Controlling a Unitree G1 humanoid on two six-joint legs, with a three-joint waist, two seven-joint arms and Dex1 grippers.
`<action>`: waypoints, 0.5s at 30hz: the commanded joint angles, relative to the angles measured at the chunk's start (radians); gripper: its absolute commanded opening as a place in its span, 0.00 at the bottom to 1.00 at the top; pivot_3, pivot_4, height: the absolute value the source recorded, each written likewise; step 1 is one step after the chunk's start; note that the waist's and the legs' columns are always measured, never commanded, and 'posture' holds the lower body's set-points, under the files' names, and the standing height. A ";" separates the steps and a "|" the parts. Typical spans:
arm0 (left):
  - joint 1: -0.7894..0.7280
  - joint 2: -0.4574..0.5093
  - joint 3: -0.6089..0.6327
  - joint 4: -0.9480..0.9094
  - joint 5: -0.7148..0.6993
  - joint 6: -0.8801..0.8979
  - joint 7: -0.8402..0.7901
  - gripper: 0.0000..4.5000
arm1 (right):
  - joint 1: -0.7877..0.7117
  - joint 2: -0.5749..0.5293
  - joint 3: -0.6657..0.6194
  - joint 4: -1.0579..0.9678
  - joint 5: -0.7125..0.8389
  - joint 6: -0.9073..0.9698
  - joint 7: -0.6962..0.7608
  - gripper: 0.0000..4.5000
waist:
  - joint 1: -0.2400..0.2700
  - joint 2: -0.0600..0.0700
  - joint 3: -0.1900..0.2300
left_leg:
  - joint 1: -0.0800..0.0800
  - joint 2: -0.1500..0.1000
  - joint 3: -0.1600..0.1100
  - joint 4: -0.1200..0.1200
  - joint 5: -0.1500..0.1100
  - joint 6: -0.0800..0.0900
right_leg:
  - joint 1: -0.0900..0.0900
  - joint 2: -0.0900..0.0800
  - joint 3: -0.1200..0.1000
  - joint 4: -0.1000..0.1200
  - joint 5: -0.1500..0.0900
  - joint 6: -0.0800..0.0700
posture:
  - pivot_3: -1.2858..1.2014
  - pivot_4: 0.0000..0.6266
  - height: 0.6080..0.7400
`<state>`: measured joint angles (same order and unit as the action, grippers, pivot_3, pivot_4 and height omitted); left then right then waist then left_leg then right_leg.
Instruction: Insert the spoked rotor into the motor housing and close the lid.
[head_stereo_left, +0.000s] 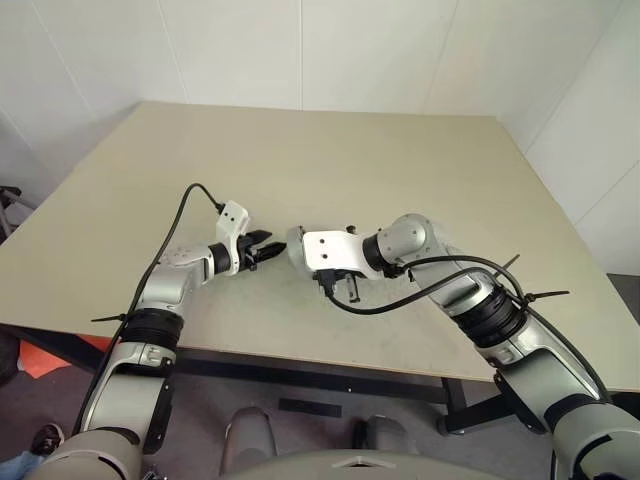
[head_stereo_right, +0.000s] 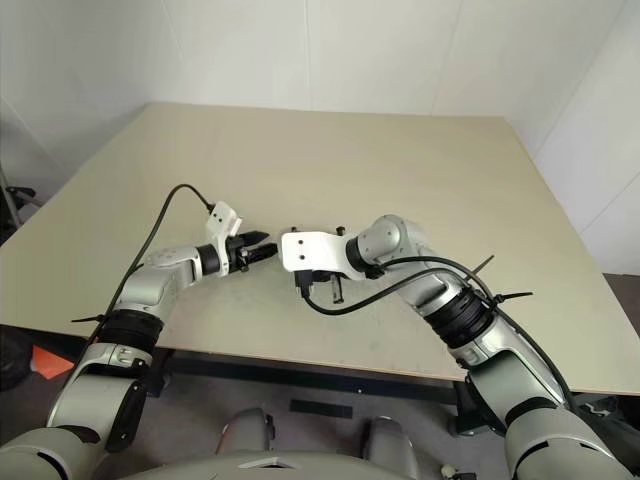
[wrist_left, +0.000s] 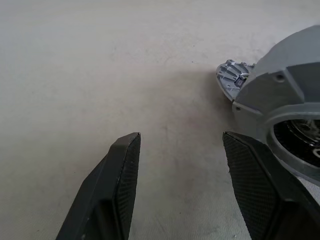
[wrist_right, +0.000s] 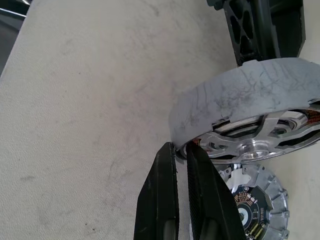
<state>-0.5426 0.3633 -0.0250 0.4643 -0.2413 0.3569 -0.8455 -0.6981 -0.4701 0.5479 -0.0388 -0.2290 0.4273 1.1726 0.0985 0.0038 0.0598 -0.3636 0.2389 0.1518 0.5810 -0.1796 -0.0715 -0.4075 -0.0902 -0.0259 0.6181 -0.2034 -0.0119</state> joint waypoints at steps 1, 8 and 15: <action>-0.003 0.012 0.026 -0.031 -0.012 -0.012 0.003 0.62 | -0.039 -0.014 -0.048 0.004 -0.011 -0.004 -0.048 0.00 | 0.000 0.000 0.000 | 0.000 0.000 0.000 0.000 0.000 0.000 | 0.000 0.000 0.000 0.000 0.000 0.000 | 0.52 0.00 1.00; 0.006 0.017 0.030 -0.045 -0.017 -0.006 0.005 0.62 | -0.038 -0.019 -0.060 0.010 -0.008 0.026 -0.096 0.00 | -0.001 0.000 0.000 | 0.000 0.000 0.000 0.000 0.001 -0.002 | 0.000 0.000 0.000 0.000 0.000 0.000 | 0.52 0.00 1.00; 0.029 0.037 0.047 -0.083 -0.025 0.011 0.009 0.62 | -0.060 0.034 -0.058 0.036 0.008 0.103 -0.135 0.00 | -0.003 0.000 0.000 | 0.000 0.000 0.000 -0.001 0.002 -0.004 | -0.001 0.000 0.000 0.000 0.000 0.000 | 0.52 0.00 1.00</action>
<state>-0.5141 0.3851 -0.0034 0.4263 -0.2495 0.3629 -0.8408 -0.7114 -0.4467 0.5394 0.0243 -0.2314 0.5184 1.0630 0.0951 0.0038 0.0598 -0.3634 0.2392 0.1518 0.5804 -0.1776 -0.0750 -0.4081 -0.0900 -0.0259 0.6184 -0.2034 -0.0118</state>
